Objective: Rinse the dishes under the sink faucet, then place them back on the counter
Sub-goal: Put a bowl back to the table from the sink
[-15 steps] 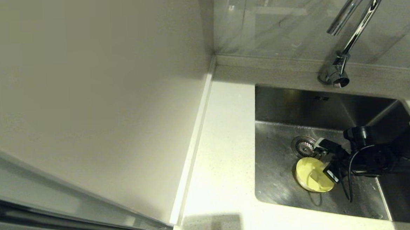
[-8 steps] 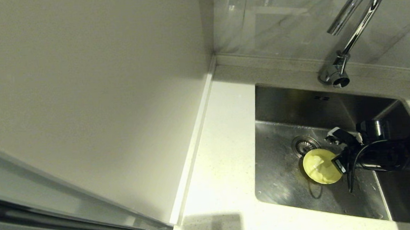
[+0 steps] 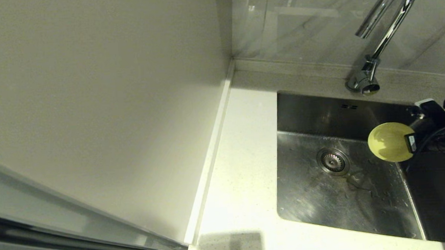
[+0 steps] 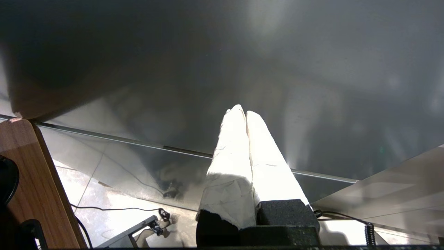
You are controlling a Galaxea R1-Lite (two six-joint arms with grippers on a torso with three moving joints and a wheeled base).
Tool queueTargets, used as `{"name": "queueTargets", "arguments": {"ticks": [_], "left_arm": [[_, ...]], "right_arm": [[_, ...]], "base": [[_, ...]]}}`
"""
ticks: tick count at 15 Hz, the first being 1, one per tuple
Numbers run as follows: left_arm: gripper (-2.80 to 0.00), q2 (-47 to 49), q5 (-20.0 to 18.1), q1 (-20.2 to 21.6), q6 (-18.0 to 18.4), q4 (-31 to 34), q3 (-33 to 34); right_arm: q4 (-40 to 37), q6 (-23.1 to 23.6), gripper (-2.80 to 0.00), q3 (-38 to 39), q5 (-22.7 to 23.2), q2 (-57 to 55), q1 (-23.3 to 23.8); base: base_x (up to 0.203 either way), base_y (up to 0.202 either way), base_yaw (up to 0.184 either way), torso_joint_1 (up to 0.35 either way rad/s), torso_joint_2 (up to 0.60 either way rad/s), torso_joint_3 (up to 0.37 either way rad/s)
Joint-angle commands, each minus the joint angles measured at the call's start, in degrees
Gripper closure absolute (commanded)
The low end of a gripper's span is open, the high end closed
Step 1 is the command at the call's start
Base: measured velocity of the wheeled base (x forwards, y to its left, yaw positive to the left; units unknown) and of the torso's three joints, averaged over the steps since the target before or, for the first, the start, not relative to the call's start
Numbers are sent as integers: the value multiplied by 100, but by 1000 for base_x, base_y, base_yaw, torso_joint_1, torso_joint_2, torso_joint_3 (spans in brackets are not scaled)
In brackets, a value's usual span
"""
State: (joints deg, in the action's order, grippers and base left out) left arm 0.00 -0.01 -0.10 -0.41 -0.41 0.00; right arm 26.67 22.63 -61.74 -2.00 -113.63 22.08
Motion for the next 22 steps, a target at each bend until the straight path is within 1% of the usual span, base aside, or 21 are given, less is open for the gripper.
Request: {"name": "queueTargets", "arguments": {"ticks": [1,3,5,7,9,12,13,15,17,18,22], "left_arm": [[0,0,1,1,-3,-2,18],[0,0,1,1,-3,-2,18],[0,0,1,1,-3,-2,18],[0,0,1,1,-3,-2,18],[0,0,1,1,-3,-2,18],[0,0,1,1,-3,-2,18],[0,0,1,1,-3,-2,18],[0,0,1,1,-3,-2,18],[0,0,1,1,-3,-2,18],[0,0,1,1,-3,-2,18],[0,0,1,1,-3,-2,18]], "right_arm": [[22,12,0,-103,0,325,437],[26,-96,0,-134,-1,536,614],[161,-415,0,-226,3,736,647],[812,-728,0,-236,23,931,657],[1799,-1158,0,-297,99,1095,702],[4005,-2059,0,-196,259,1339,978],[4612,-2339,0,76,284,1415,1126],[5569,-2815,0,984,425,1580,1433],[5998,-3388,0,1608,644,1910,1864],[6079,-3659,0,1650,695,2044,1961],[6099,-3876,0,1673,701,2365,1985]], "base": [[0,0,0,0,0,0],[0,0,0,0,0,0],[0,0,0,0,0,0],[0,0,0,0,0,0],[0,0,0,0,0,0],[0,0,0,0,0,0],[0,0,0,0,0,0],[0,0,0,0,0,0],[0,0,0,0,0,0],[0,0,0,0,0,0],[0,0,0,0,0,0]]}}
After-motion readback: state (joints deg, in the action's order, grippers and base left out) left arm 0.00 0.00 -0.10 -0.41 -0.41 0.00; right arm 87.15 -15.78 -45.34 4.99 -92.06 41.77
